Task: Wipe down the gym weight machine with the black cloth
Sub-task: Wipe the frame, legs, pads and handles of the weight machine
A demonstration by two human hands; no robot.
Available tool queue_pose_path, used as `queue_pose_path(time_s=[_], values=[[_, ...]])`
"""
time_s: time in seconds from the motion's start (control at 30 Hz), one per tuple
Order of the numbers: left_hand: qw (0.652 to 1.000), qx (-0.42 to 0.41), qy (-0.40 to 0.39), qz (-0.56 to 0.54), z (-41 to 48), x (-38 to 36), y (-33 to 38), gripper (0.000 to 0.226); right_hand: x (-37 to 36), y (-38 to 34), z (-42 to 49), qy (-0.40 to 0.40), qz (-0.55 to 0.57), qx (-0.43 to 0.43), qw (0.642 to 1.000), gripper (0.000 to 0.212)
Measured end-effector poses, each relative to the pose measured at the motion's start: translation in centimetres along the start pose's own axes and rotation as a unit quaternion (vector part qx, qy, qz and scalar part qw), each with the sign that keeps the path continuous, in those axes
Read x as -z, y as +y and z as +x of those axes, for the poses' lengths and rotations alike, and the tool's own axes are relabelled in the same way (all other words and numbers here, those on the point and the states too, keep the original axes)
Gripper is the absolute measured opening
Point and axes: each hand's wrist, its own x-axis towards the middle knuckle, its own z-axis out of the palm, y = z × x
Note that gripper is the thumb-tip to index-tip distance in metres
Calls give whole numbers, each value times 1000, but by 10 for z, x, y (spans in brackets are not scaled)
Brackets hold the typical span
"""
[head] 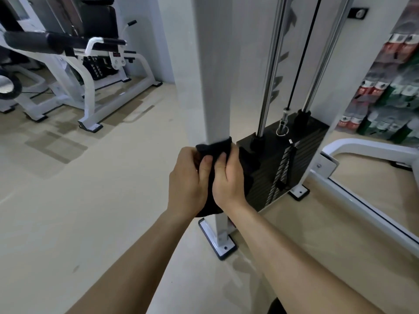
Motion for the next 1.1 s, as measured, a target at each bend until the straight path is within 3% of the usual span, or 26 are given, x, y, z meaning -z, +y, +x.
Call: queue_pose_path(time_s=[0.2, 0.63, 0.97, 1.1], values=[[998, -31, 40, -27, 11, 1, 4, 19, -3, -12, 21, 30, 15, 88, 996, 45], [998, 50, -33, 9, -54, -55, -74, 9, -2, 98, -44, 0, -33, -1, 999, 47], [999, 15, -31, 22, -40, -40, -63, 8, -4, 78, -42, 20, -10, -14, 1000, 47], [999, 11, -35, 40, -41, -44, -74, 12, -7, 77, -30, 25, -14, 22, 999, 40]])
